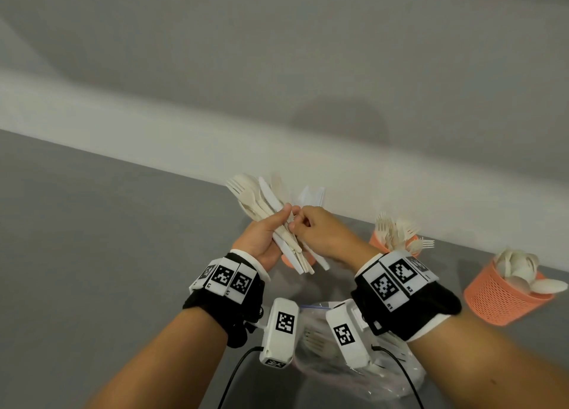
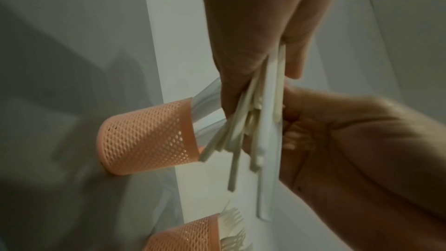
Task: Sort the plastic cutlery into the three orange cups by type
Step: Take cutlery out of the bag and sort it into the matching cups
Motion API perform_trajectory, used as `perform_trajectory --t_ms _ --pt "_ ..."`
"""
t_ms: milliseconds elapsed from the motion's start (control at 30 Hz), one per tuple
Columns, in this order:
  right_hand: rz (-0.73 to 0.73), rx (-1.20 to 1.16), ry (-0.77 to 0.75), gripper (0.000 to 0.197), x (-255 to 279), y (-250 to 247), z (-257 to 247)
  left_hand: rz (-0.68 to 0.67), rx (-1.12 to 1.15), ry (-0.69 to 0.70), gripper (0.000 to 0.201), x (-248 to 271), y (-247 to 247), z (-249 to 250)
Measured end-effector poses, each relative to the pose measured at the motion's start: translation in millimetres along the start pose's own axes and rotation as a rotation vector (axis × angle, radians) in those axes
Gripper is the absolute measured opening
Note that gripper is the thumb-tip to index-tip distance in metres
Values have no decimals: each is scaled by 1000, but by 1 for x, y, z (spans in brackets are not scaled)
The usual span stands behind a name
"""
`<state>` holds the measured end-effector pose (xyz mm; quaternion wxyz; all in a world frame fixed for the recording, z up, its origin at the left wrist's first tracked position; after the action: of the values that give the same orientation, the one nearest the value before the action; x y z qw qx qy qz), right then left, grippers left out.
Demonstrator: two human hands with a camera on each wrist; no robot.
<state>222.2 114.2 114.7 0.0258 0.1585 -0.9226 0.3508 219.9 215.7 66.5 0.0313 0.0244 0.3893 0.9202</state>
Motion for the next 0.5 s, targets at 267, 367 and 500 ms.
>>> perform_trajectory --t_ms 267,367,500 --pt "81 -73 -208 22 12 -6 1 157 89 13 12 -10 -10 -3" --pt "10 66 -231 39 16 7 3 143 62 -16 19 -9 -7 -2" --pt "89 180 -269 26 12 12 7 240 24 0 18 -8 -8 2"
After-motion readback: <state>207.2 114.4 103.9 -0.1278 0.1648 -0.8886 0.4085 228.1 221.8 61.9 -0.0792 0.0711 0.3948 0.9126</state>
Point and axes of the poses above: each hand's wrist, its own x-axis away from the middle knuckle, its own y-axis out of the palm, z = x × y, the point moved 3 cm from there along -x, towards the middle knuckle, and after that the axes turned 9 degrees about y, right-handed, at the moved point
